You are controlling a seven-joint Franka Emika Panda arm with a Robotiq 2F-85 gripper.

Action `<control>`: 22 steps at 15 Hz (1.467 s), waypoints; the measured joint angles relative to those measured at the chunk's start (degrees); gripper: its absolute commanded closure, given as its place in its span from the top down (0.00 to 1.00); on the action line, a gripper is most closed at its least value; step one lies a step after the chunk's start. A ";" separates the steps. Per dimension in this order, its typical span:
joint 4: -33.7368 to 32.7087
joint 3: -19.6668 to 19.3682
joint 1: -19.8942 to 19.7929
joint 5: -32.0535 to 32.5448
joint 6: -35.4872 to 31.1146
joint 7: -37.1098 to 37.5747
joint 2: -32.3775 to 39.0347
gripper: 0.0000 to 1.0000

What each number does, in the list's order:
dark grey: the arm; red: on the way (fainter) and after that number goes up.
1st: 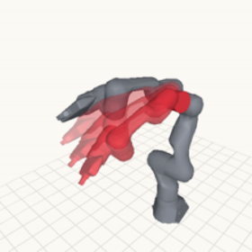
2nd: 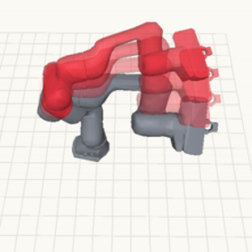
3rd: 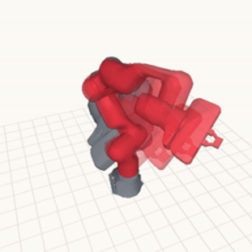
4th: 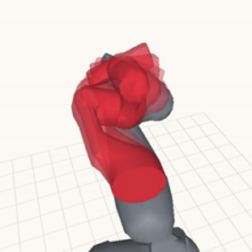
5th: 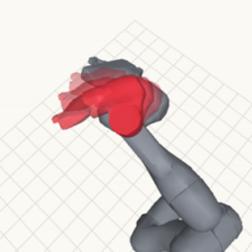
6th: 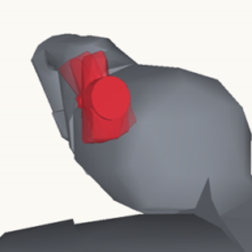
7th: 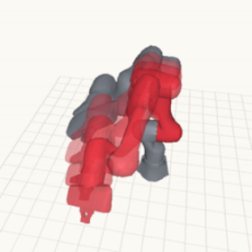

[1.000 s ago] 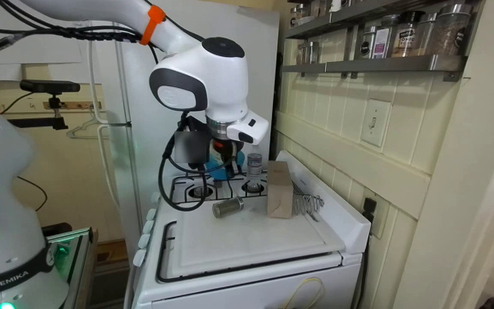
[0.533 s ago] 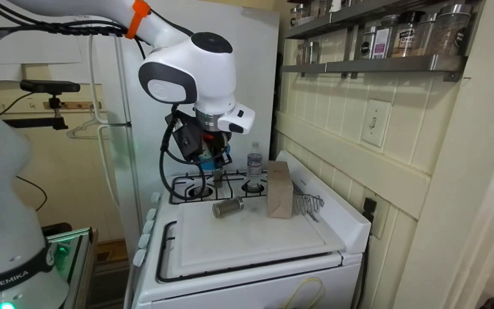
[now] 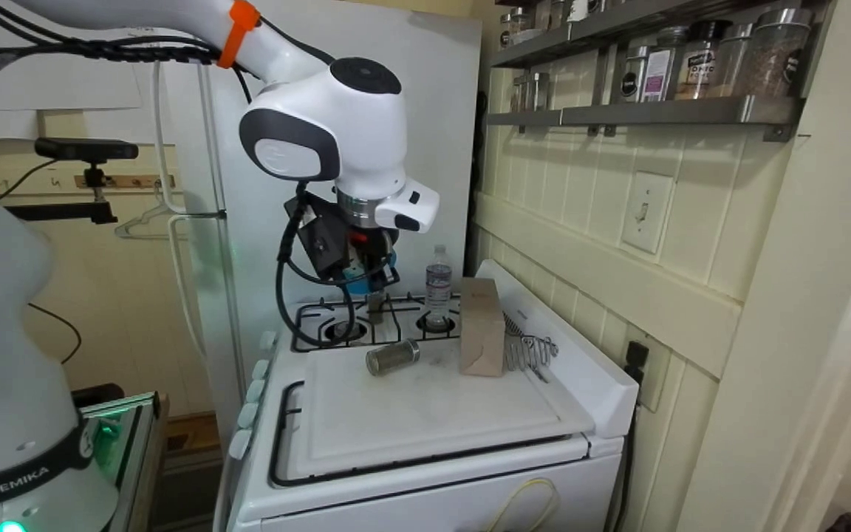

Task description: Move the bowl with the cup to the bottom-left stove plate

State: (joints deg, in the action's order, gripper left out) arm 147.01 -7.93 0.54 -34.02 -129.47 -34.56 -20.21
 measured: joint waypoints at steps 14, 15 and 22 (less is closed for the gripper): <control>8.02 13.88 12.73 -9.37 -6.69 -5.18 7.75 0.01; 7.86 14.85 13.01 -8.98 -8.71 -5.17 8.46 0.01; 4.96 17.11 13.99 -8.82 -21.35 -4.83 15.41 0.01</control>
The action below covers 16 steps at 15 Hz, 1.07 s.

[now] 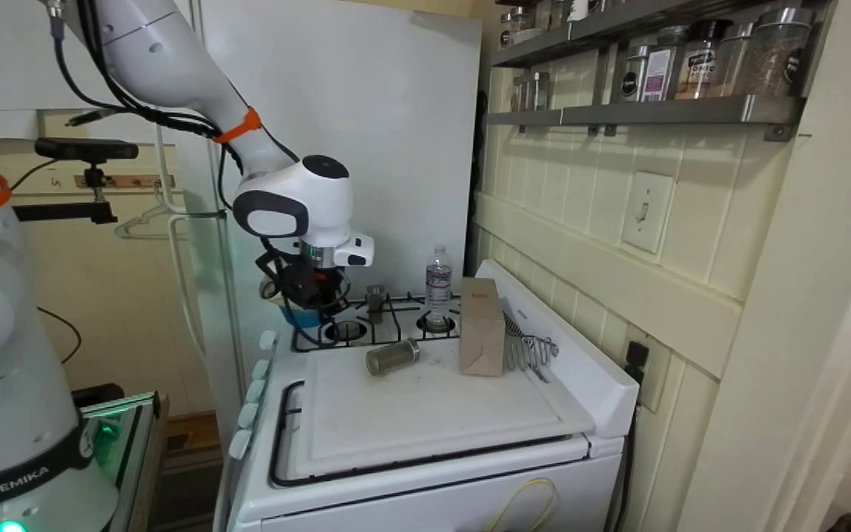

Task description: Move the bowl with the cup to the bottom-left stove plate

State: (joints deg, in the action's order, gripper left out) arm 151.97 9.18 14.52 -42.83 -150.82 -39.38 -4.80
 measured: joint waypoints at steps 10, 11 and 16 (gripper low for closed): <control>-7.79 1.50 -0.79 -1.54 -0.33 2.53 8.85 0.01; -7.83 1.55 -0.97 -0.96 -0.45 3.07 8.92 0.01; -10.34 1.72 -1.29 5.88 -0.71 11.20 10.89 0.01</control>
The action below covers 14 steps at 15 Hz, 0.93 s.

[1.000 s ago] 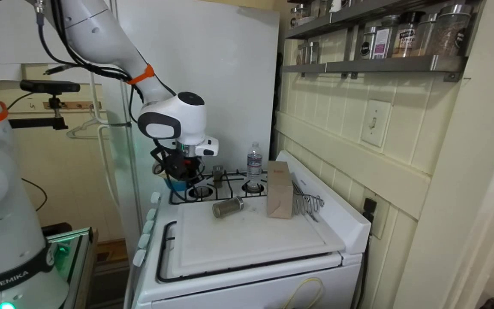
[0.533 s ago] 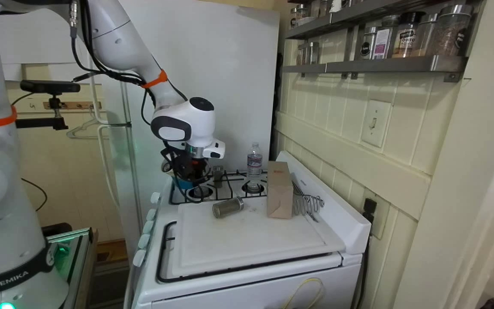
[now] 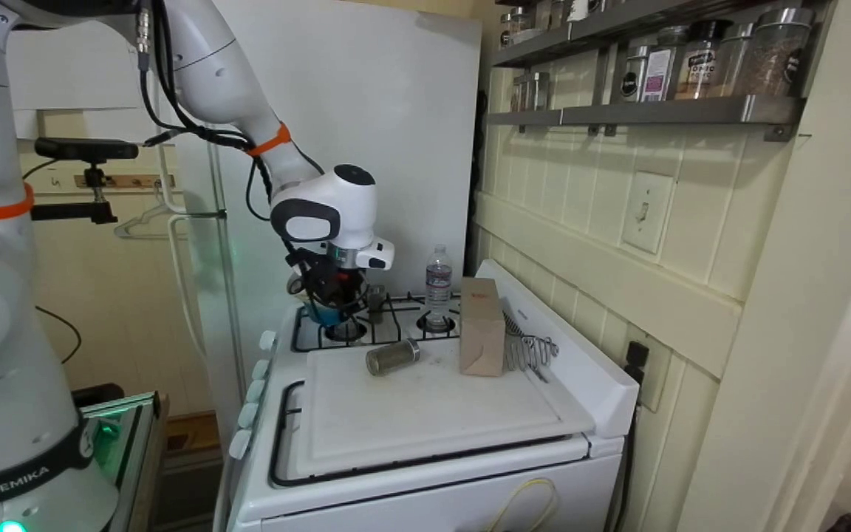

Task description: Move the bowl with the cup to the bottom-left stove plate

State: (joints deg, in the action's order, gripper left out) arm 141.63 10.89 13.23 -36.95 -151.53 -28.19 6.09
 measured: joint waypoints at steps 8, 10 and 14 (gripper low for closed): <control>-4.33 2.06 0.01 10.77 0.09 12.46 2.85 0.01; -4.62 2.14 0.01 12.86 0.14 14.58 3.40 0.01; -5.41 2.70 0.01 14.09 0.14 16.37 4.61 0.29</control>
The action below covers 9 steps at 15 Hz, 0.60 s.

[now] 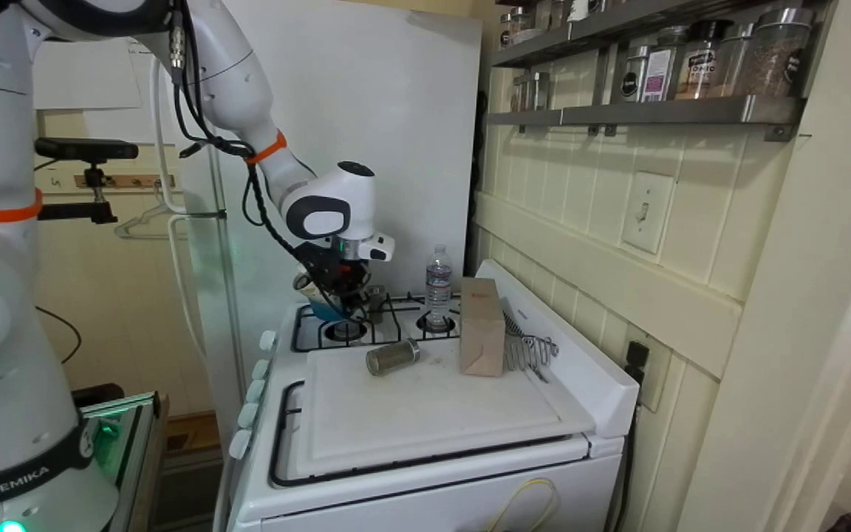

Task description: Move the bowl with the cup to the bottom-left stove plate

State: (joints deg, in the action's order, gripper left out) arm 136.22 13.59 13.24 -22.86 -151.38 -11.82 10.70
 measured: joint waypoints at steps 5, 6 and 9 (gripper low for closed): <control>-0.84 0.52 0.00 1.41 0.00 2.49 0.49 0.65; -0.99 0.52 0.00 1.85 0.00 3.02 0.48 0.74; -1.30 0.52 -0.19 2.48 0.40 4.06 -0.07 0.95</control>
State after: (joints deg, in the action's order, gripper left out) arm 134.91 14.11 13.05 -20.38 -150.98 -7.76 10.63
